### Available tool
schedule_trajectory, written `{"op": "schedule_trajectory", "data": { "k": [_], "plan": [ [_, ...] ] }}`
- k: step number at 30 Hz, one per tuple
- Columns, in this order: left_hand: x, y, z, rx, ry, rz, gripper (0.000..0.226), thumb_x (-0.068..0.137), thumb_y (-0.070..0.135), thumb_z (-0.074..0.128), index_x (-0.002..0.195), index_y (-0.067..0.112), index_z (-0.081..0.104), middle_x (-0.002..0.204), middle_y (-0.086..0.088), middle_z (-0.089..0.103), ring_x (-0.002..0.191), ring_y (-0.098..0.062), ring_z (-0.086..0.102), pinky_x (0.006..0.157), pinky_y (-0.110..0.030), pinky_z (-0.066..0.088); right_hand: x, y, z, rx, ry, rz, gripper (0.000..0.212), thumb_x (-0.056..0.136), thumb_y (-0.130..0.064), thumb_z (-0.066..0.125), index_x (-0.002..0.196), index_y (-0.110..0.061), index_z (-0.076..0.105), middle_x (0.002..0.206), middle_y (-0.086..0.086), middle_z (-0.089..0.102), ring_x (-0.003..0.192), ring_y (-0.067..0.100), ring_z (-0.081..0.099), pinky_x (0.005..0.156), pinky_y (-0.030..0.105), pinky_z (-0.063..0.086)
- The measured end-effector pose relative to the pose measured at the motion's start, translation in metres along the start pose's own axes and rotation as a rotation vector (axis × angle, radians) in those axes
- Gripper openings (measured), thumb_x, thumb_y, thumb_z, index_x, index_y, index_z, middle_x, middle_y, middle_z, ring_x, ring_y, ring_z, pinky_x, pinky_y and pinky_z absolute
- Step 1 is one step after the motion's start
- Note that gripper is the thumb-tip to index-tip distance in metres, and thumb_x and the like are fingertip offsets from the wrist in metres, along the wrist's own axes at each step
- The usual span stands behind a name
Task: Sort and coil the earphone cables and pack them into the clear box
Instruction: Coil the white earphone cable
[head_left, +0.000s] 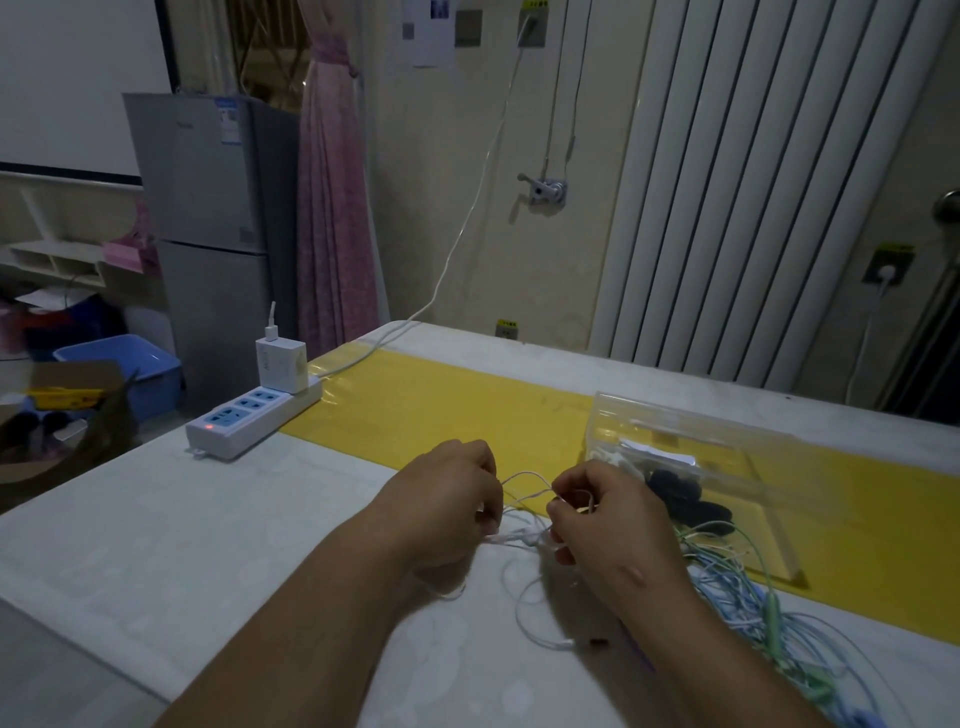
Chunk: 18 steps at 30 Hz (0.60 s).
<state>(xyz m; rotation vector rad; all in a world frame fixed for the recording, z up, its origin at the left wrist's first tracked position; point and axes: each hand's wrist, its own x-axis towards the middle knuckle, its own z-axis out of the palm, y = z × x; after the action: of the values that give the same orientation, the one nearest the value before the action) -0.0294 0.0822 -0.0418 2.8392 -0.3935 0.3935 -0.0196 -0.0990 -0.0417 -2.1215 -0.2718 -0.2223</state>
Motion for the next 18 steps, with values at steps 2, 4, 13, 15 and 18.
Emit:
{"op": "schedule_trajectory", "data": {
  "k": [2, 4, 13, 15, 18],
  "plan": [
    [0.001, -0.001, 0.001, -0.011, 0.008, -0.021, 0.010, 0.085, 0.029, 0.062, 0.089, 0.026, 0.071, 0.106, 0.010, 0.052, 0.101, -0.014, 0.047, 0.082, -0.033, 0.045, 0.000, 0.001, 0.000, 0.006, 0.001, 0.000, 0.017, 0.083, -0.013, 0.067, 0.079, -0.030, 0.065, 0.078, -0.008, 0.064, 0.063, 0.017, 0.068, 0.062, 0.044, 0.059],
    [0.001, -0.002, 0.001, -0.025, 0.003, -0.023, 0.012, 0.083, 0.035, 0.065, 0.090, 0.029, 0.072, 0.105, 0.011, 0.052, 0.101, -0.013, 0.047, 0.082, -0.031, 0.044, 0.000, 0.001, 0.000, 0.007, 0.000, -0.002, 0.016, 0.083, -0.014, 0.066, 0.080, -0.029, 0.065, 0.078, -0.008, 0.064, 0.062, 0.017, 0.068, 0.062, 0.044, 0.059],
    [0.000, 0.008, 0.000, 0.008, -0.028, 0.021, 0.024, 0.080, 0.052, 0.067, 0.096, 0.035, 0.074, 0.106, 0.015, 0.053, 0.101, -0.010, 0.044, 0.082, -0.027, 0.038, 0.000, 0.002, 0.002, -0.027, -0.008, -0.011, 0.020, 0.083, -0.015, 0.067, 0.079, -0.034, 0.063, 0.080, -0.009, 0.064, 0.071, 0.015, 0.068, 0.068, 0.042, 0.059],
    [0.000, 0.012, 0.000, 0.015, -0.001, 0.031, 0.024, 0.081, 0.052, 0.066, 0.094, 0.033, 0.074, 0.107, 0.014, 0.052, 0.102, -0.010, 0.043, 0.083, -0.027, 0.038, 0.001, 0.003, 0.001, -0.033, -0.008, -0.016, 0.018, 0.084, -0.016, 0.068, 0.081, -0.033, 0.063, 0.081, -0.010, 0.064, 0.072, 0.015, 0.067, 0.069, 0.041, 0.059],
    [-0.001, 0.013, 0.000, 0.032, 0.026, 0.054, 0.023, 0.081, 0.050, 0.066, 0.093, 0.033, 0.073, 0.110, 0.012, 0.051, 0.102, -0.012, 0.044, 0.083, -0.028, 0.037, 0.001, 0.003, 0.002, -0.032, -0.010, -0.012, 0.016, 0.084, -0.017, 0.068, 0.083, -0.033, 0.064, 0.080, -0.009, 0.064, 0.071, 0.014, 0.067, 0.068, 0.041, 0.060]
  ]
}}
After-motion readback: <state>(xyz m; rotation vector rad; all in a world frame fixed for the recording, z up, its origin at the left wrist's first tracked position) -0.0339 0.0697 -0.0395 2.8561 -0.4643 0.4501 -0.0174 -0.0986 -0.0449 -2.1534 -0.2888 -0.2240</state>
